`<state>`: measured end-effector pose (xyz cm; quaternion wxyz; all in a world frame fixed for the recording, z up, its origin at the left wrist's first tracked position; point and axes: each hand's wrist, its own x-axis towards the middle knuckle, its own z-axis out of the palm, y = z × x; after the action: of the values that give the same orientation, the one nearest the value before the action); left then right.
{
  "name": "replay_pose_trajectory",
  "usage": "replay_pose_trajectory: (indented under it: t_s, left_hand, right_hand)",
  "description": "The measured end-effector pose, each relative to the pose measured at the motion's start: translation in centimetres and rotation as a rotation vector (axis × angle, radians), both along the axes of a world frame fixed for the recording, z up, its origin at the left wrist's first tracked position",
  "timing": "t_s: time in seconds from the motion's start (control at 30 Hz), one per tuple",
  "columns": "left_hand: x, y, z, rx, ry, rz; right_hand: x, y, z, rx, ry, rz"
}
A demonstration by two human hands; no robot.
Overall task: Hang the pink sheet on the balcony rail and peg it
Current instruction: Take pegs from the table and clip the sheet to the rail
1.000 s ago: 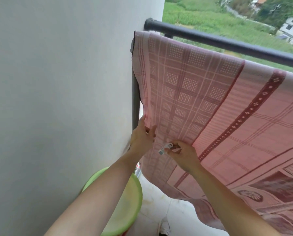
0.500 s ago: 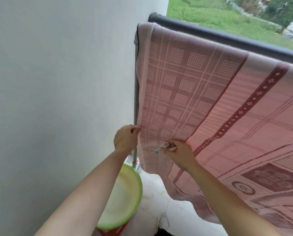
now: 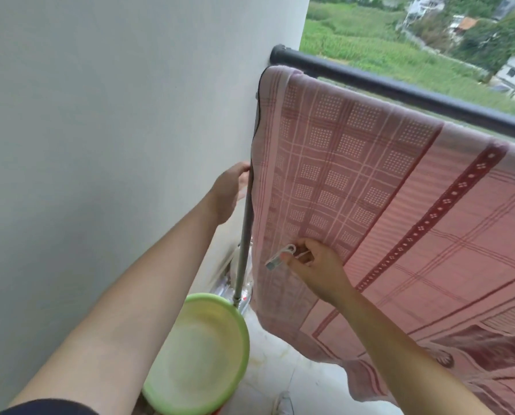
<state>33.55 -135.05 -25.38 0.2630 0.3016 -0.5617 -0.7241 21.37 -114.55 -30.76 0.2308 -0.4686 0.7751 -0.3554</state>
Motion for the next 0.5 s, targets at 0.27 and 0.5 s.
replay_pose_trajectory:
  t_s: [0.27, 0.5]
  left_hand:
    - [-0.3, -1.8, -0.4, 0.208, 0.167, -0.254]
    - [0.1, -1.8, 0.0, 0.093, 0.166, -0.229]
  right_hand:
    - [2.9, -0.9, 3.9, -0.178, 0.036, 0.016]
    - [3.7, -2.3, 4.4, -0.252, 0.075, -0.053]
